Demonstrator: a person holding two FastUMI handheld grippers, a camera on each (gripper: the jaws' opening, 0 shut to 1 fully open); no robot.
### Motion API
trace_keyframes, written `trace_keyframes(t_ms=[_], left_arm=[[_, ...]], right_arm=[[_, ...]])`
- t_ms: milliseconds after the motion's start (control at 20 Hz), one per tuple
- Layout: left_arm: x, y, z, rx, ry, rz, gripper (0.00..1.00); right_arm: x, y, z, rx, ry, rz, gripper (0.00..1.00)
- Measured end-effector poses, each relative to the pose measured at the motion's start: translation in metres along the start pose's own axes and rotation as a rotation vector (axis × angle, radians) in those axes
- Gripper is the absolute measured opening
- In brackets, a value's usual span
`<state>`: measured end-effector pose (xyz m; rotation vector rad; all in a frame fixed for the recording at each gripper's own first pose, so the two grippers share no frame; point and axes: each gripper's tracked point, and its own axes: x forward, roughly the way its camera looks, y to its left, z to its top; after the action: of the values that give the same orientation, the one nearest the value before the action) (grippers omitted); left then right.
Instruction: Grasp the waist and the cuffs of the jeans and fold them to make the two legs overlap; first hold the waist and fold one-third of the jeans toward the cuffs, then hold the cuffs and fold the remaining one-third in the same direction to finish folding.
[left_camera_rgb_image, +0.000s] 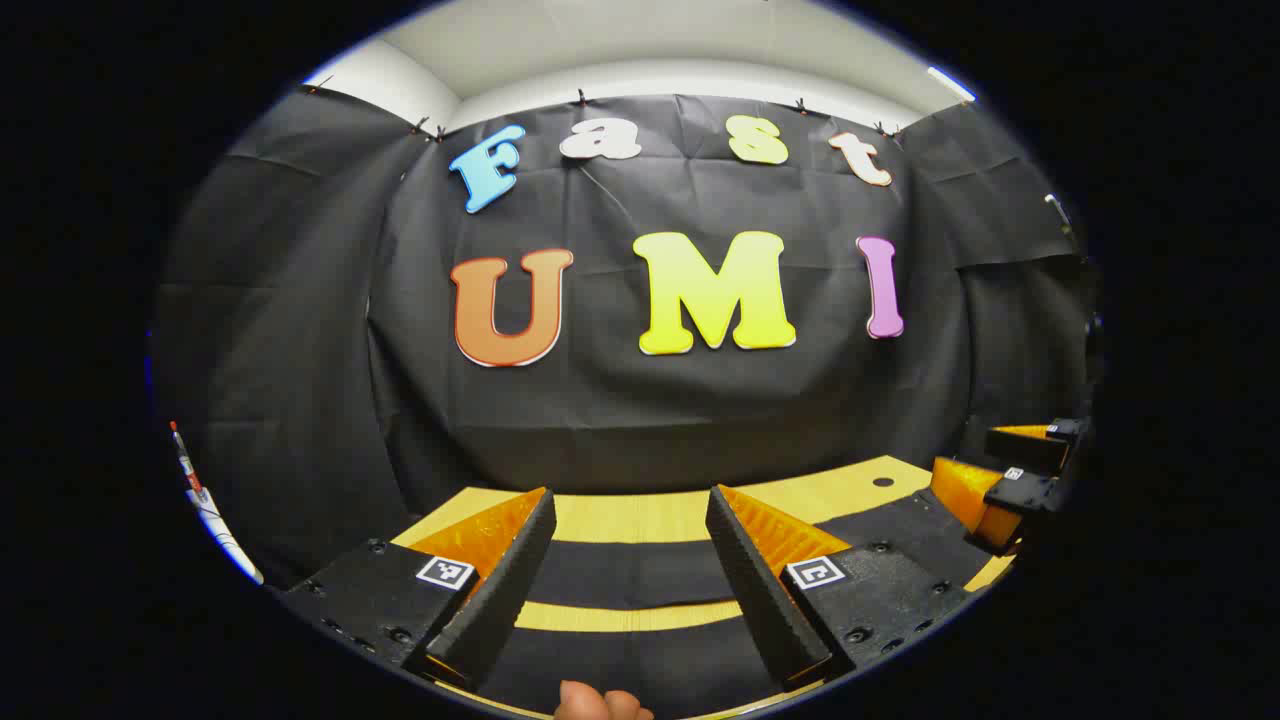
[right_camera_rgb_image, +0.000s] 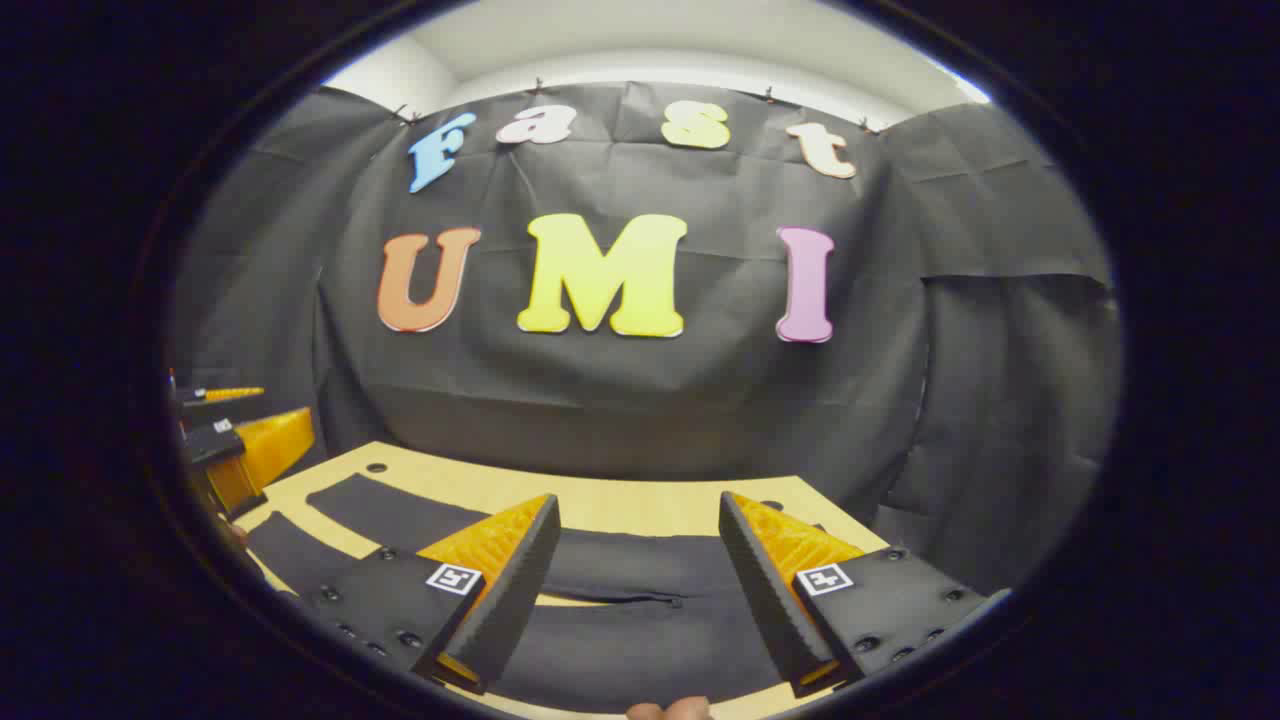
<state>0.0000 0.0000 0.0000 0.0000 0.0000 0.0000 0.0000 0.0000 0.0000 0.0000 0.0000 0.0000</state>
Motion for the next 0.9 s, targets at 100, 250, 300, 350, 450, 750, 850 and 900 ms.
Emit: trace_keyframes(t_ms=[100,250,300,350,450,750,850,900], left_arm=[[0.006,0.003,-0.001,0.005,0.009,0.011,0.97],[0.009,0.002,-0.003,0.001,0.021,0.012,0.98],[0.007,0.001,-0.005,0.003,0.025,0.011,0.98],[0.007,0.000,-0.006,0.009,0.031,0.009,0.98],[0.007,0.000,-0.006,0.013,0.032,0.006,0.98],[0.003,0.006,-0.004,0.001,0.036,0.013,0.98],[0.001,0.012,-0.006,-0.006,0.042,0.030,0.98],[0.000,0.013,-0.006,-0.005,0.044,0.030,0.98]], right_arm=[[0.003,0.004,0.004,-0.008,-0.006,0.023,0.98],[0.006,0.008,0.008,-0.022,-0.015,0.037,0.98],[0.007,0.008,0.009,-0.025,-0.019,0.039,0.98],[0.008,0.008,0.011,-0.023,-0.021,0.042,0.99],[0.008,0.007,0.012,-0.023,-0.022,0.044,0.99],[0.007,0.007,0.019,-0.041,-0.026,0.056,0.99],[0.007,0.008,0.021,-0.049,-0.026,0.066,0.98],[0.007,0.006,0.022,-0.047,-0.027,0.065,0.98]])
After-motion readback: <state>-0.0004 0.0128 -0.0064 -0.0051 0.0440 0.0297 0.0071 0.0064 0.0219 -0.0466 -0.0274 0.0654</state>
